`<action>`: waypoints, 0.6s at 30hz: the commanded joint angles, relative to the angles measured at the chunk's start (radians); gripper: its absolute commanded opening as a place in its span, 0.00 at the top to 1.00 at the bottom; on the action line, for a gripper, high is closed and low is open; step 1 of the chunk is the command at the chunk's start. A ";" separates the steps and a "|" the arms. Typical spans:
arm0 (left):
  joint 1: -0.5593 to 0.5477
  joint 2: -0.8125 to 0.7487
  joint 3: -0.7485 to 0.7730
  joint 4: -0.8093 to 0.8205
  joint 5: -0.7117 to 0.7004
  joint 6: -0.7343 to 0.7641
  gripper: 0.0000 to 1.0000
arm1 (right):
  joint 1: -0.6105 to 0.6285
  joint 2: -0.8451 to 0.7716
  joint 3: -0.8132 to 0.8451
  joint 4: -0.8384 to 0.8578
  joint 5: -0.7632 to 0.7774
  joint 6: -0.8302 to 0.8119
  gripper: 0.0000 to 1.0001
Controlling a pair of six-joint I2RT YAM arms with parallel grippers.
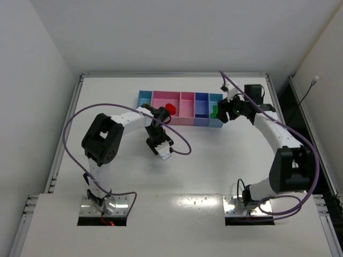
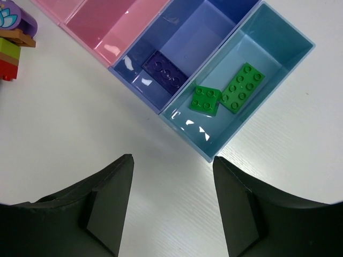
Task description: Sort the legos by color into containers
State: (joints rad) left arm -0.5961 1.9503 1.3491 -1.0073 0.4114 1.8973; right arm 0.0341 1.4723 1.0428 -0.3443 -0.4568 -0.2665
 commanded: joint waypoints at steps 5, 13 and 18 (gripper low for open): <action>-0.022 0.002 -0.016 0.009 -0.036 0.003 0.49 | -0.005 0.002 0.020 0.030 -0.025 0.000 0.37; -0.022 -0.017 -0.034 0.018 -0.025 0.000 0.77 | -0.014 0.002 0.020 0.030 -0.025 0.000 0.37; -0.031 -0.098 -0.019 0.009 0.147 -0.157 1.00 | -0.014 -0.012 0.008 0.030 -0.072 0.027 0.37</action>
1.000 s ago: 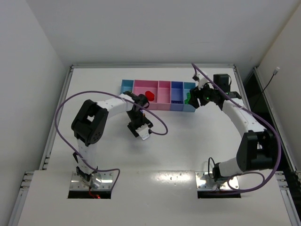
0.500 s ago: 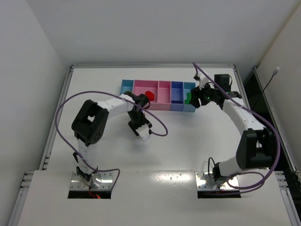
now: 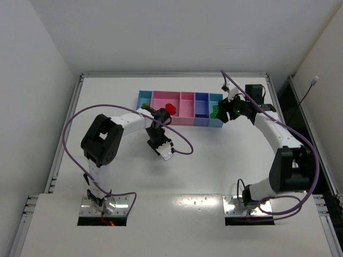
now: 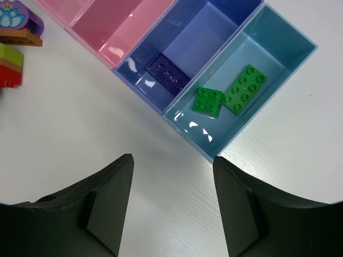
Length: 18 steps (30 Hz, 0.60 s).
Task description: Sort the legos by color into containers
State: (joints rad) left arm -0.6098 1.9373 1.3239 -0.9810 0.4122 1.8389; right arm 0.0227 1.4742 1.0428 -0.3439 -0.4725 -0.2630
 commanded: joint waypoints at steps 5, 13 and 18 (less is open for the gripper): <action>-0.018 -0.170 0.104 0.002 0.541 -0.502 1.00 | 0.006 -0.054 -0.046 0.065 -0.133 0.131 0.37; 0.087 -0.558 -0.418 1.558 0.539 -2.151 1.00 | -0.013 -0.064 -0.122 0.224 -0.389 0.511 0.37; 0.162 -0.589 -0.448 1.680 0.261 -2.576 1.00 | 0.012 -0.107 -0.153 0.401 -0.427 0.754 0.37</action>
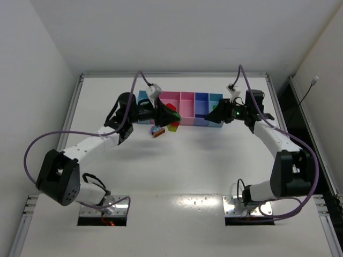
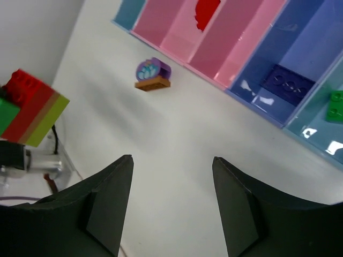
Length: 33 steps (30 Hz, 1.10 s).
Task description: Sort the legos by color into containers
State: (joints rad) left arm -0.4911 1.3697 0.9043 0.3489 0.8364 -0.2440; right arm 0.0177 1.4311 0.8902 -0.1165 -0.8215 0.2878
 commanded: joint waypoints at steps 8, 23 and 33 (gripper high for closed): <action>0.028 -0.109 0.042 0.070 -0.670 -0.506 1.00 | 0.168 -0.225 -0.002 0.138 0.212 0.177 0.36; 0.058 -0.118 0.110 -0.076 -0.872 -0.713 1.00 | 0.511 -0.097 0.033 0.328 0.450 0.134 0.33; 0.059 -0.138 0.100 -0.056 -0.861 -0.756 1.00 | 0.570 0.041 0.203 0.370 0.458 0.168 0.31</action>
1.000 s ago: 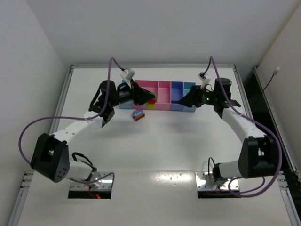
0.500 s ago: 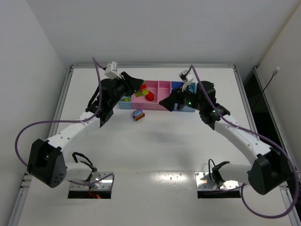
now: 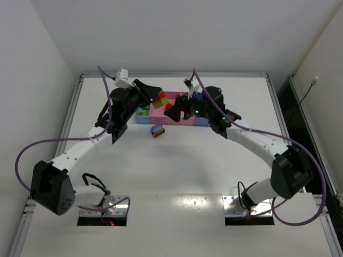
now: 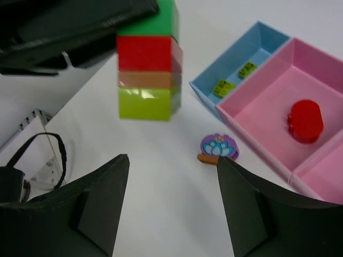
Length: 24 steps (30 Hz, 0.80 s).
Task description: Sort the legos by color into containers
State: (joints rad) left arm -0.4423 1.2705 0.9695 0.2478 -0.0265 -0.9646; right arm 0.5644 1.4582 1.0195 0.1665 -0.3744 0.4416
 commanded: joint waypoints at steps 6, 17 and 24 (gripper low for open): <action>0.010 -0.039 0.026 0.056 -0.007 -0.026 1.00 | 0.063 0.065 0.128 0.097 -0.001 0.003 0.30; 0.010 -0.039 0.026 0.084 0.023 -0.026 1.00 | 0.081 0.103 0.156 0.097 -0.001 -0.006 0.34; 0.010 -0.048 0.026 0.084 0.042 -0.017 1.00 | 0.081 0.122 0.156 0.106 0.008 -0.006 0.48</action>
State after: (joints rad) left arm -0.4423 1.2675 0.9695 0.2771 -0.0002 -0.9771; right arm 0.6388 1.5677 1.1320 0.2092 -0.3683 0.4416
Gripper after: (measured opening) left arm 0.415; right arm 0.530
